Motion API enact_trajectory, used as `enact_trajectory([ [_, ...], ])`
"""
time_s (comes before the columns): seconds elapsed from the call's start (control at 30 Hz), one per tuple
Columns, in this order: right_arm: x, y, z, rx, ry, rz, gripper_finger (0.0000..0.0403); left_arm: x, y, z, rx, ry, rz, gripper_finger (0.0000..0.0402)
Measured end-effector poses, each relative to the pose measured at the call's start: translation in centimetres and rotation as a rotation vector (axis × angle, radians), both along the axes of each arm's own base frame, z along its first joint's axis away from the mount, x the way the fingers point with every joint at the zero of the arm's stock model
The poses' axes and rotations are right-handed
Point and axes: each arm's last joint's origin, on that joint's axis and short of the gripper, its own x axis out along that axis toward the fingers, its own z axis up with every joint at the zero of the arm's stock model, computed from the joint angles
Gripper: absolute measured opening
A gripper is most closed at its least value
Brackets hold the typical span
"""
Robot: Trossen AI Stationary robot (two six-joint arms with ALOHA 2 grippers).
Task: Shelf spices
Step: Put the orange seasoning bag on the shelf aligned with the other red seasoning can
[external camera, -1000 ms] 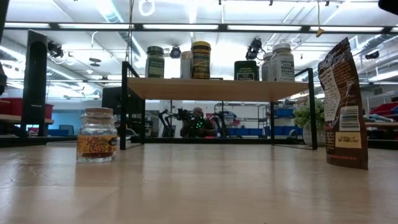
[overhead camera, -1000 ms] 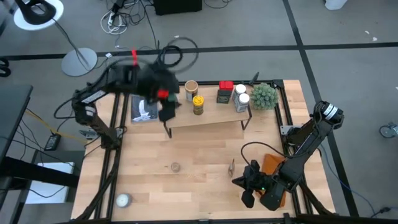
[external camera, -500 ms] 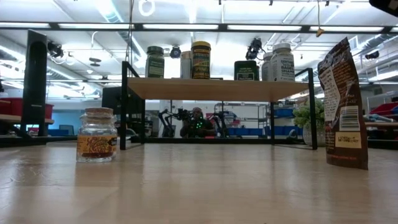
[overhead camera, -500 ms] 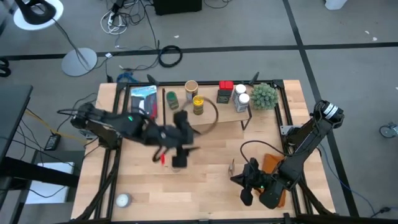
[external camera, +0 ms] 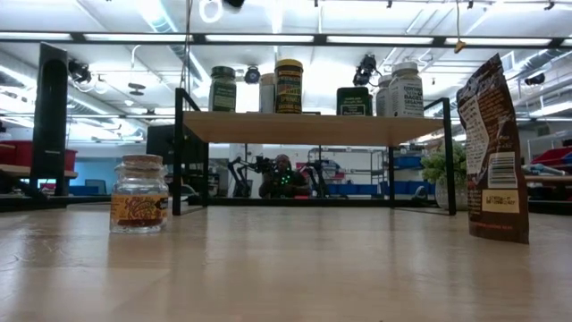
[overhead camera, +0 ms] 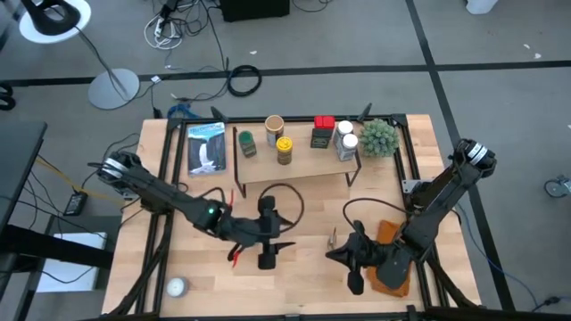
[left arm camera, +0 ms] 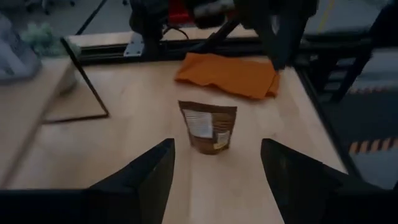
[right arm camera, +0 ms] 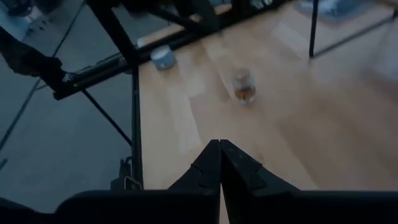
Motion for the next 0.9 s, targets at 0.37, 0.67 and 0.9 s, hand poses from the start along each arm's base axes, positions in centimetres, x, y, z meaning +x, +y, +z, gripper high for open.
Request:
enact_trajectory([
  [0.37,1.3,-1.3,0.6,-0.28,0.024,0.199,0.0005,-4.5,0.2,-5.8,-0.237,-0.223,-0.076,0.0243],
  [0.67,3.8,-4.3,0.3,-0.437,0.095,0.373,0.0005,-8.5,1.0,-7.1,-0.33,-0.335,-0.107,0.0243],
  [0.9,4.4,-7.1,2.8,-0.615,0.337,0.385,0.0004,-10.1,2.0,-7.8,-0.315,-0.329,-0.112,0.0243],
])
